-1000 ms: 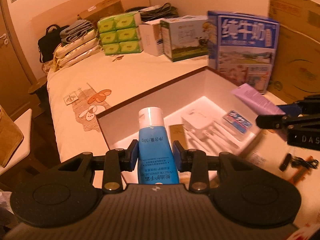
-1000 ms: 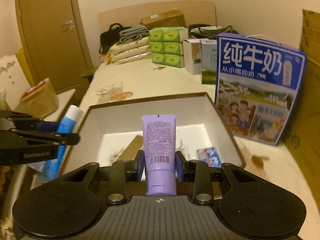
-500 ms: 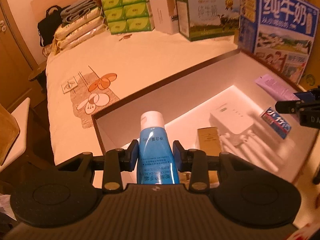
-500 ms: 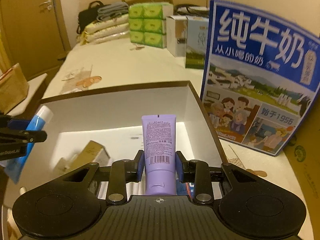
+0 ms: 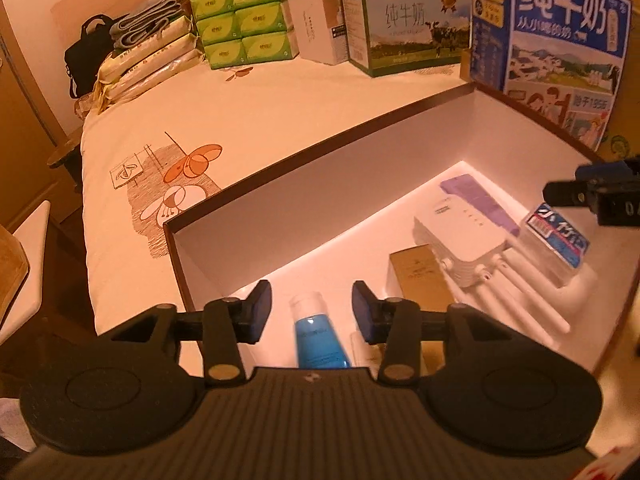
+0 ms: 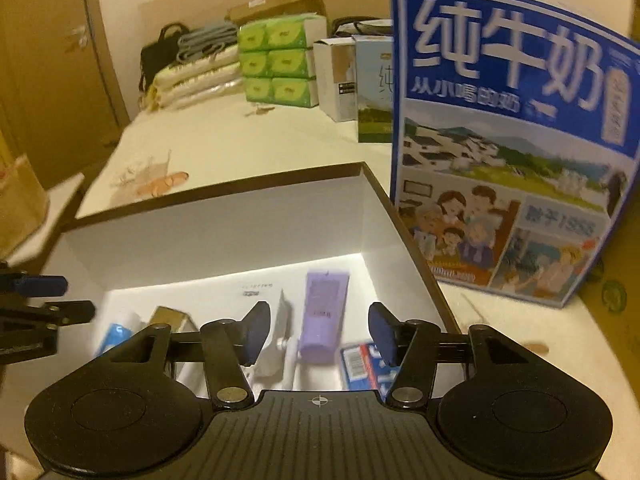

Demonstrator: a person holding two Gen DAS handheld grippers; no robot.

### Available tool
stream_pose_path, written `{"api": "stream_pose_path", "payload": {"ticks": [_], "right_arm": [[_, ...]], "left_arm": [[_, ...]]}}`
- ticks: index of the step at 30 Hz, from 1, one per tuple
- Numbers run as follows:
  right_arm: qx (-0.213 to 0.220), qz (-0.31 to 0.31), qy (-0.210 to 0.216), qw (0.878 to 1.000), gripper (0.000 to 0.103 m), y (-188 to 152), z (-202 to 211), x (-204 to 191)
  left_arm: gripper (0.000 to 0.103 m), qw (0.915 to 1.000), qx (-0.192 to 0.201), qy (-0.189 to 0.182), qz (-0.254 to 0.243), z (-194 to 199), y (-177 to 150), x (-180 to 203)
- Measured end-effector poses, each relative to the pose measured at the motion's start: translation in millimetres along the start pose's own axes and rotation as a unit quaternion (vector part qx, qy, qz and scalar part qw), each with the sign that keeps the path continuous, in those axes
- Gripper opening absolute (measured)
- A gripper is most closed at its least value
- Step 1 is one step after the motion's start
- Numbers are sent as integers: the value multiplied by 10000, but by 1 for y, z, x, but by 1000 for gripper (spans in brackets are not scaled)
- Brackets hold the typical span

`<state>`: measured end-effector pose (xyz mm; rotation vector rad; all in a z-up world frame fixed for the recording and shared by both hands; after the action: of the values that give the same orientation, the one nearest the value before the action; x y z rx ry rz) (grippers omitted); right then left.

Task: Organize rigid objects
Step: 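Lower both tubes into the brown box and open both tools, then withdraw both tools from the box toward the white medicine box and cable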

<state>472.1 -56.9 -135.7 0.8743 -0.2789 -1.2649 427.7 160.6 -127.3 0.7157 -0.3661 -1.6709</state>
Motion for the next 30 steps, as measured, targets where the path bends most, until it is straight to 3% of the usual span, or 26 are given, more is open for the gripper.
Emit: {"api": "stream_pose_path", "payload": {"ticks": [5,11,30], "right_arm": [[166,-188,145,9996,54,-15,39,0],[343,-274,176,9989,56,-37,91,-1],[396,-1019,111,9939,57,-124,222,16]], "left_arm": [[50,9998,210,-57,14,30,-3,7],[50,9988,486,-112,-1,77,-12,22],[50,9984,415,-378,7,176,-84,89]]}}
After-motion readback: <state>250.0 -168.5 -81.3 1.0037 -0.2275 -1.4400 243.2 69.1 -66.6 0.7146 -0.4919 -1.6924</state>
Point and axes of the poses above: each gripper's, at about its wrist camera, not at the fingertips, and z roughly against the way its jaws point, x to its right, y to its top, the point moved 5 cm from there along -z, roughly the way its jaws point, and after that the axes turned 8 degrees about -z, right-handed, at the moved point
